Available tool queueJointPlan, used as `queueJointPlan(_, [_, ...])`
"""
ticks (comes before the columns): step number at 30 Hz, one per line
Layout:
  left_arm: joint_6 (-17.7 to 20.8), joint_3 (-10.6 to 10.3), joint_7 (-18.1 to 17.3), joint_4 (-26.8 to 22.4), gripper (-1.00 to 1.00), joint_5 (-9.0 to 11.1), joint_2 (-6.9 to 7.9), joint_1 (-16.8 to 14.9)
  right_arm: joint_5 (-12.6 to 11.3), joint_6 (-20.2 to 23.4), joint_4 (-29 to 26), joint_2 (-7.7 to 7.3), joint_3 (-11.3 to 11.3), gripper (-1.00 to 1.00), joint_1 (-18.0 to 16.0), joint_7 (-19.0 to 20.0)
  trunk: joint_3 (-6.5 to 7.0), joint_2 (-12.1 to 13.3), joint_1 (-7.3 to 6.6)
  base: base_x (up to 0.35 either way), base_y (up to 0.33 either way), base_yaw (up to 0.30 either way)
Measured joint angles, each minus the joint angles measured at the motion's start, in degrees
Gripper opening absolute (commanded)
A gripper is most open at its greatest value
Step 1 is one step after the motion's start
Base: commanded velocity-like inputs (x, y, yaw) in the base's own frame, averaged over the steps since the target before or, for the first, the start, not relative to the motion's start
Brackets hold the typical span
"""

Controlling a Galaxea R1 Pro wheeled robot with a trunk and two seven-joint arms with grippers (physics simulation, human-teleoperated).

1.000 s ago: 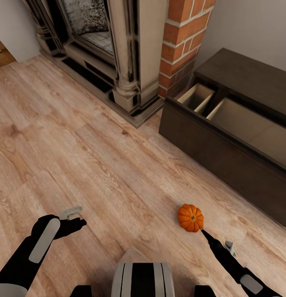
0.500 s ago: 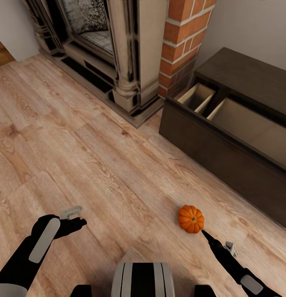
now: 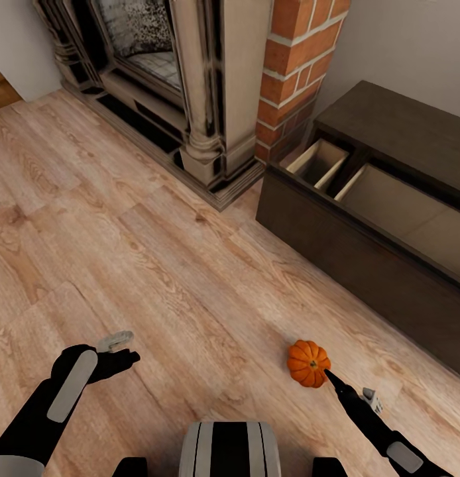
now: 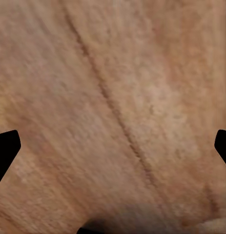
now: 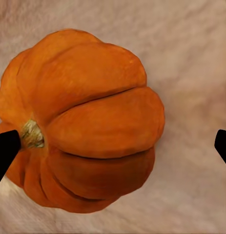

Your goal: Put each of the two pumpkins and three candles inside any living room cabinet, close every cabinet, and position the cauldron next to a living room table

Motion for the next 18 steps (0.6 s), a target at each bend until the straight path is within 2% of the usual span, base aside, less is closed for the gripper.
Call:
queueJointPlan(7, [0.01, 0.0, 0.0, 0.07, 1.0, 0.0, 0.0, 0.0, 0.01, 0.0, 0.0, 0.02, 0.0, 1.0, 0.0, -0.05, 0.0, 0.0, 0.0, 0.074, 0.039, 0.0])
queueJointPlan(18, [0.0, -0.08, 0.06, 0.06, 1.0, -0.06, -0.08, 0.0, 0.01, -0.08, 0.0, 0.02, 0.0, 1.0, 0.0, -0.09, 0.0, 0.0, 0.01, 0.008, 0.018, 0.0])
